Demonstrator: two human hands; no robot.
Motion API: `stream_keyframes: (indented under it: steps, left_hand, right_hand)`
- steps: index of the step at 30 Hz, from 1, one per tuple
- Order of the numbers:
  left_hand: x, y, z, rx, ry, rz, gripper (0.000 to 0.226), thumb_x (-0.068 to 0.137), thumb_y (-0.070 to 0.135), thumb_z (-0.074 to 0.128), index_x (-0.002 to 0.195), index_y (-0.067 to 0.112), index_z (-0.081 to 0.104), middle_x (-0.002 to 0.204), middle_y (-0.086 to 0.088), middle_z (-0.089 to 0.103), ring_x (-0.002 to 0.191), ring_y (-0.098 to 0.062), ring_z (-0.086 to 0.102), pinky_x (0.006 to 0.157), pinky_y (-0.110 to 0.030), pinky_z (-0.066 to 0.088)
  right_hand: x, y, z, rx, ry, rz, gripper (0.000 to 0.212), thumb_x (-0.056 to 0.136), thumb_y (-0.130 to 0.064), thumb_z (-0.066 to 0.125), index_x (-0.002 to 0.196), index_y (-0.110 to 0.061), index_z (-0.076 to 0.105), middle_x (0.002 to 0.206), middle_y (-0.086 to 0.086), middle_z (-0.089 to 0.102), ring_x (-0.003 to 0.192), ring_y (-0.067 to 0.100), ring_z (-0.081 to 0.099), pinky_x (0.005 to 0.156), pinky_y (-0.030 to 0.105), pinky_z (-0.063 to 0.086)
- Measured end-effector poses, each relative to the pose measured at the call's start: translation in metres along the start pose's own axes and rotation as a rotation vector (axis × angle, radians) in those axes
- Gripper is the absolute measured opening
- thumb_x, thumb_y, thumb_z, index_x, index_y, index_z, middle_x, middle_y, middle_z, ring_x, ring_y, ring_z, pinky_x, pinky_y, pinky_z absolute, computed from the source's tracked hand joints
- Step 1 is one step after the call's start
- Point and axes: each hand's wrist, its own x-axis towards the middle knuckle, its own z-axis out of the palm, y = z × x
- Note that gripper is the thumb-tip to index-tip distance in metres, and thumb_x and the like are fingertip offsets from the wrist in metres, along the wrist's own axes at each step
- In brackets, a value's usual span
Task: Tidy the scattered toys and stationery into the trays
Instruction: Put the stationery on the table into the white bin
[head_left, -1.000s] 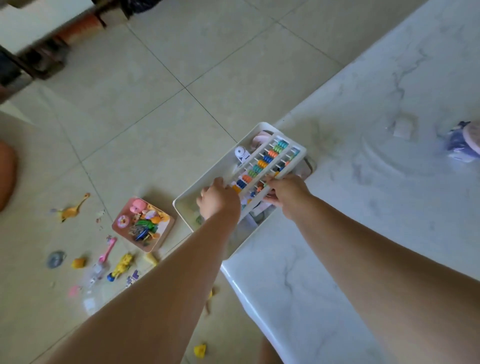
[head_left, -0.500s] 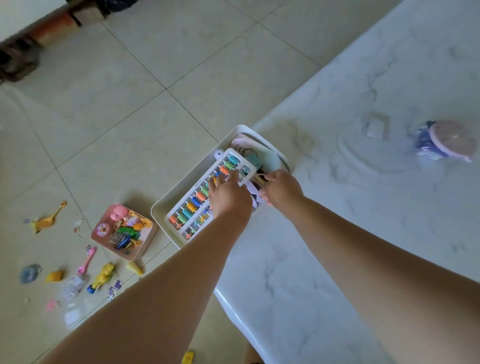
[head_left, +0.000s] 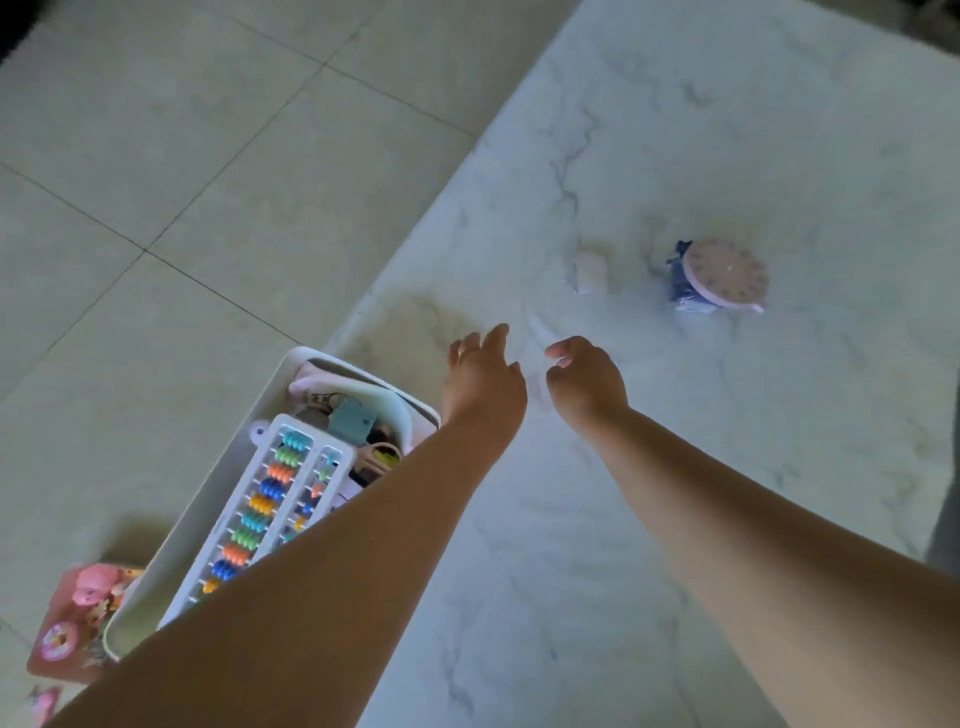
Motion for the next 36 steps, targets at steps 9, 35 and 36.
stream_keyframes:
  steps: [9, 35, 36]
  left_hand:
    - [0.108, 0.066, 0.052, 0.264, -0.164, 0.237, 0.066, 0.096, 0.016, 0.048, 0.152, 0.02, 0.014, 0.158, -0.007, 0.013, 0.146, -0.025, 0.013, 0.111, -0.039, 0.032]
    - [0.141, 0.072, 0.064, -0.077, -0.088, 0.21, 0.028, 0.095, 0.009, 0.042, 0.112, 0.015, 0.063, 0.103, -0.002, 0.067, 0.089, -0.024, 0.062, 0.075, -0.03, 0.05]
    - [0.136, 0.069, 0.066, -0.159, -0.103, 0.151, 0.026, 0.094, 0.01, 0.042, 0.109, 0.016, 0.063, 0.101, -0.002, 0.067, 0.087, -0.024, 0.063, 0.077, -0.034, 0.054]
  right_hand:
    - [0.091, 0.032, -0.035, -0.065, 0.145, 0.01, 0.045, 0.087, -0.003, 0.045, 0.125, -0.024, 0.055, 0.131, 0.002, 0.05, 0.115, 0.019, 0.056, 0.079, 0.024, 0.046]
    - [0.141, 0.045, -0.081, 1.333, 0.518, 0.559, 0.051, 0.091, -0.056, 0.052, 0.12, -0.014, 0.051, 0.09, 0.002, 0.057, 0.065, 0.011, 0.059, 0.056, 0.023, 0.052]
    - [0.141, 0.044, -0.084, 1.351, 0.523, 0.56, 0.043, 0.094, -0.049, 0.053, 0.12, -0.014, 0.053, 0.088, 0.001, 0.057, 0.062, 0.009, 0.057, 0.053, 0.021, 0.051]
